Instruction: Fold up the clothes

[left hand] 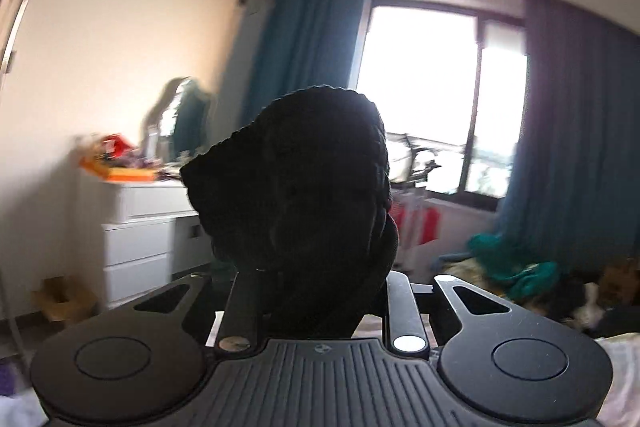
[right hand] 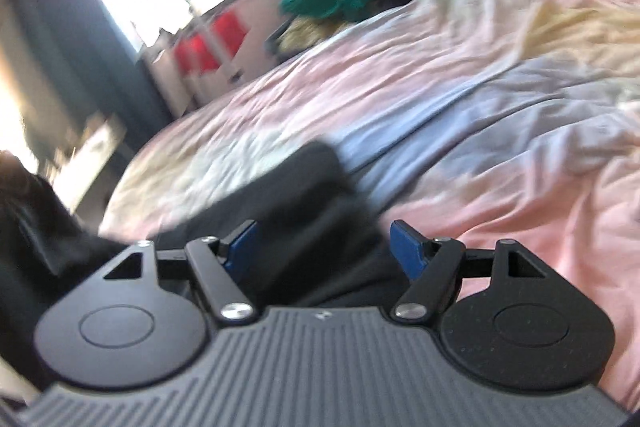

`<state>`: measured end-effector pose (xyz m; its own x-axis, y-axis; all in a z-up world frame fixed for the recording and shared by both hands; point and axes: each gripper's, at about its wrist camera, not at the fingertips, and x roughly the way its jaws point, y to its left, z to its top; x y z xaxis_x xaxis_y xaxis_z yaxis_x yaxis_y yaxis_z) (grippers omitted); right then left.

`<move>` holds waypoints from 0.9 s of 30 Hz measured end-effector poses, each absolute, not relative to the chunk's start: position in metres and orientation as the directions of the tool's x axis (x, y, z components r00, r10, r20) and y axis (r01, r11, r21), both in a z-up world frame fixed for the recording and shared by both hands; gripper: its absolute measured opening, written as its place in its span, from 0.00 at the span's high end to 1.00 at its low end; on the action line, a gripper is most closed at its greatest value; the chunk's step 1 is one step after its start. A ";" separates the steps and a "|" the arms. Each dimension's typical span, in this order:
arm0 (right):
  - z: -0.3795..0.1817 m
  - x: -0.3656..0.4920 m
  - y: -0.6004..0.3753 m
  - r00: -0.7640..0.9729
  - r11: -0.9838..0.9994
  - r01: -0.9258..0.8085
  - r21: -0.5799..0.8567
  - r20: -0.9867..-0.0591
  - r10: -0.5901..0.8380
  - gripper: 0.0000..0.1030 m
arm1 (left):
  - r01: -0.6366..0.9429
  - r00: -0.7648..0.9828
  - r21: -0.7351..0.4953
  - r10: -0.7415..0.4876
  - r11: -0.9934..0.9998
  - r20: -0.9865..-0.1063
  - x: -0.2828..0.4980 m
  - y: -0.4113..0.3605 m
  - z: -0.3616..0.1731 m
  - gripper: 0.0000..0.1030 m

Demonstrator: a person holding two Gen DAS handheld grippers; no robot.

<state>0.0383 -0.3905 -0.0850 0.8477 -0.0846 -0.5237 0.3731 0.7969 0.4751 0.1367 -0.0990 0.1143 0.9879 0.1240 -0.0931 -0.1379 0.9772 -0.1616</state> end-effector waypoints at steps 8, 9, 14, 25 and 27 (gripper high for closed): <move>-0.099 0.021 -0.455 0.832 0.612 0.523 0.594 -0.511 -0.216 0.27 | 0.072 0.994 -0.034 -0.075 0.997 -0.086 0.136 -0.285 0.051 0.78; -0.102 0.019 -0.464 0.825 0.584 0.542 0.604 -0.515 -0.234 0.26 | 0.101 0.989 0.019 -0.098 0.995 -0.107 0.132 -0.304 0.031 0.78; -0.113 0.014 -0.486 0.831 0.496 0.548 0.673 -0.505 -0.232 0.26 | 0.229 0.964 0.253 -0.184 0.940 -0.192 0.106 -0.364 -0.066 0.76; -0.128 0.017 -0.500 0.880 0.413 0.466 0.783 -0.457 -0.125 0.26 | 0.382 0.916 0.522 -0.239 0.762 -0.322 0.084 -0.338 -0.116 0.08; -0.131 0.017 -0.502 0.888 0.395 0.450 0.801 -0.447 -0.107 0.26 | 0.406 0.907 0.539 -0.253 0.738 -0.336 0.081 -0.314 -0.116 0.08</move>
